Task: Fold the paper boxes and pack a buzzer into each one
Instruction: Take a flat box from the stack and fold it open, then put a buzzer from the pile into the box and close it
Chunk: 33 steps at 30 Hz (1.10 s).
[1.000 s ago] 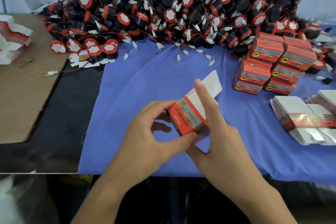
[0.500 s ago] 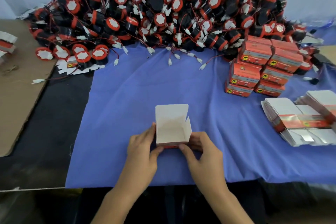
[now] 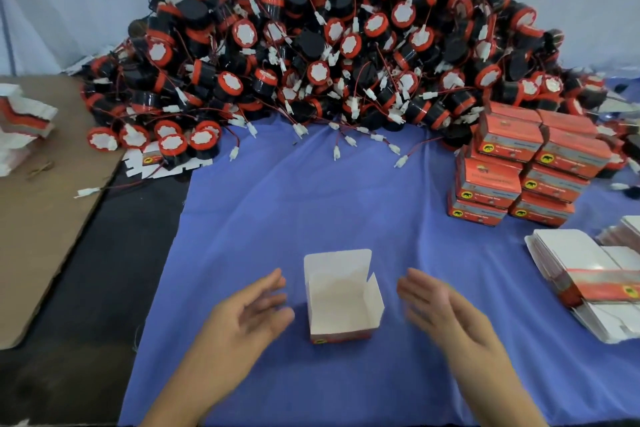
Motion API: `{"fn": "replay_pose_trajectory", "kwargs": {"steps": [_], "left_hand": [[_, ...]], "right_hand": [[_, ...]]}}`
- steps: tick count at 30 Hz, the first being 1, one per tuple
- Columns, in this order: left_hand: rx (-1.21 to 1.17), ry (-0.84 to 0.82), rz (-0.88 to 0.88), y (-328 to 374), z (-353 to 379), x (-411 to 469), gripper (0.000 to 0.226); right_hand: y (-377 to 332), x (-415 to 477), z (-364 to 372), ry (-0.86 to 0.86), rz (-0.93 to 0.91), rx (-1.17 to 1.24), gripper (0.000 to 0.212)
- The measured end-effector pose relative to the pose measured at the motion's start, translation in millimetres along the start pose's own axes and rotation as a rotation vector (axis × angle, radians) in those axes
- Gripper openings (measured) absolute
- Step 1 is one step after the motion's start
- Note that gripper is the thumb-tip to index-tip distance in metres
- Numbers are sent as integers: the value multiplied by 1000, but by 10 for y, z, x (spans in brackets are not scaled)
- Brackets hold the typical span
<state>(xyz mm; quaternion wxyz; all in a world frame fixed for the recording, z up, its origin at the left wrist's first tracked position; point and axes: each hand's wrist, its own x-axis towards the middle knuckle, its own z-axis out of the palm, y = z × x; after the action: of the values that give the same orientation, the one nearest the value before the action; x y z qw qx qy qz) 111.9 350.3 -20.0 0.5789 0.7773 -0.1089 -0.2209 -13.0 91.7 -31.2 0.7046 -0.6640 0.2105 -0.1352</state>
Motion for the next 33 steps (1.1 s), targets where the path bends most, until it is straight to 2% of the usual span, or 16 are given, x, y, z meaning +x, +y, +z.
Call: {"fn": "replay_pose_trajectory", "kwargs": {"steps": [3,8,10,13,17,20,23,26,29,31,33], "left_hand": [[-177,66,43,156,-54,262,58],[-258,55,63,370,140,1014,37],[-297,59,51,447,263,1380,35],[-319,87,41,587,440,1960,37],[-300,194,10,835,574,2710,43],[-297,232,-39,999,526,3253,52],[-351,231,-83,1095,412,3735,61],[-385,226,-149,1136,264,4067,67],[-346,235,-178,1130,132,4238,55],[-307,254,-167,1108,108,4206,44],[-340,262,-148,1084,108,4088,39]], "right_hand": [[-142,370,62,-7,98,145,62],[-301,1164,500,-78,152,198,41],[-321,1519,750,-96,178,206,41],[-359,2090,1132,-109,196,215,42],[-475,2849,1539,-39,216,233,42],[-572,3397,1721,-49,177,154,36],[-603,3884,1848,20,175,198,50],[-556,4154,1935,18,186,156,63],[-461,4192,1994,-3,135,90,66],[-398,4147,2008,37,99,65,60],[-376,4097,1974,102,68,84,43]]}}
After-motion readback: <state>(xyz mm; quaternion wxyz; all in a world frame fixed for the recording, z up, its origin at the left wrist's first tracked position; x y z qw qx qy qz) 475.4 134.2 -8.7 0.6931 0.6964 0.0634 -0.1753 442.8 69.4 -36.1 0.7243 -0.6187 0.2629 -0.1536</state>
